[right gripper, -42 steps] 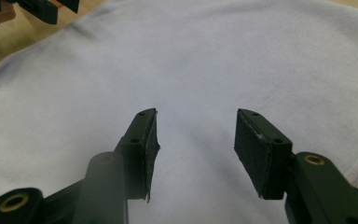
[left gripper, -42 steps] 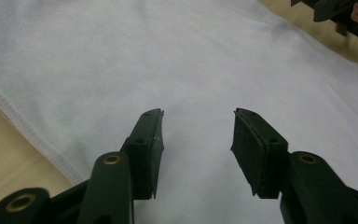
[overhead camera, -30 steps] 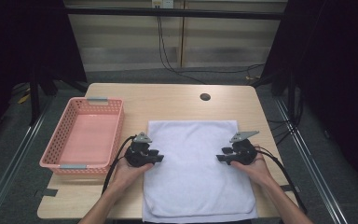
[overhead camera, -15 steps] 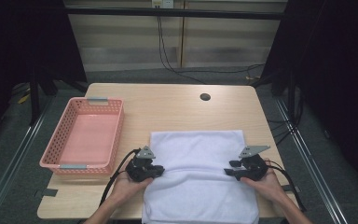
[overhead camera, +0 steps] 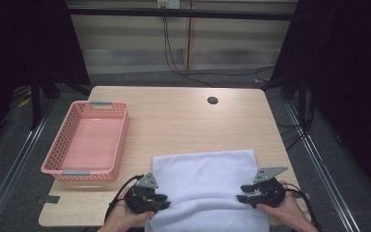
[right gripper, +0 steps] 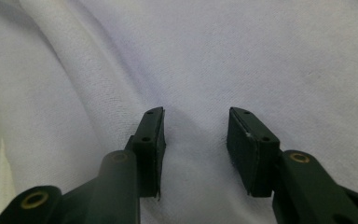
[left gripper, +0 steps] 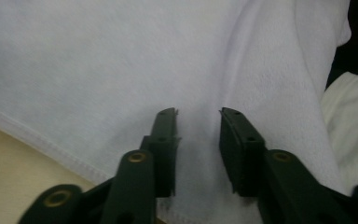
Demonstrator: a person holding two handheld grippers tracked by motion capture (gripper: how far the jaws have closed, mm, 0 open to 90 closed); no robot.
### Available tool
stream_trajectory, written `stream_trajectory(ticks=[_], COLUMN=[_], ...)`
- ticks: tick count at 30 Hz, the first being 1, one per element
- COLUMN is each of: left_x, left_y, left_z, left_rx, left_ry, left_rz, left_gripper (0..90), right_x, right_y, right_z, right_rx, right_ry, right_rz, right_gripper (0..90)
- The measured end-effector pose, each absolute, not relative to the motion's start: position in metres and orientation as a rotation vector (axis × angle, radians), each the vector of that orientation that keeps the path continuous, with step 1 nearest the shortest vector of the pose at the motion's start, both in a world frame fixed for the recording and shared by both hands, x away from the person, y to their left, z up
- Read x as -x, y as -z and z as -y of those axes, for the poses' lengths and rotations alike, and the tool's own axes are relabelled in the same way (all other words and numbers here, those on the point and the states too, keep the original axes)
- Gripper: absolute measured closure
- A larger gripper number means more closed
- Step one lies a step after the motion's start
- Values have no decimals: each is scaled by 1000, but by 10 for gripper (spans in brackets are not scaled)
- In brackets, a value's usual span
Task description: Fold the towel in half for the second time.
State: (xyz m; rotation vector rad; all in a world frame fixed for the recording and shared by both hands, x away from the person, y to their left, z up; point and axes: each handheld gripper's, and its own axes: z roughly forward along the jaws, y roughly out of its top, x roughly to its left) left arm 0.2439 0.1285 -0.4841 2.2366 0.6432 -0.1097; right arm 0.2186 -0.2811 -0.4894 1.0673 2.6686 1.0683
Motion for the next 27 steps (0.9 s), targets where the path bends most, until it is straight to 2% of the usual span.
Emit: stream_trajectory(ticks=[1,4,9,16,23,25,27], left_x=[-249,-270,-308,-338,-349,-351,-352], left_y=[481,475,479,483,489,492,496], left_z=[-131,-138,-137,-136,-136,-136,-137], left_rx=[-2210,-2144,-2123,-2058,-2076,-2087,-2098], left_ry=[103,39,-69,-106,-115,-110,-106], left_rz=[-670,-726,-834,-910,-931,-947,-948], left_gripper=[607,569,561,525,477,458,444], right_x=[-221,-232,-274,-329,-349,-349,-347], right_y=[488,473,460,480,497,501,501], right_z=[283,292,309,320,322,320,322], right_rx=[-1084,-1105,-1149,-1227,-1255,-1259,-1271], right_ry=[-1087,-1172,-1132,-1041,-1050,-1007,-1038], right_rz=[-2644,-2513,-2393,-2360,-2401,-2420,-2427], right_gripper=[510,510,504,459,421,432,504])
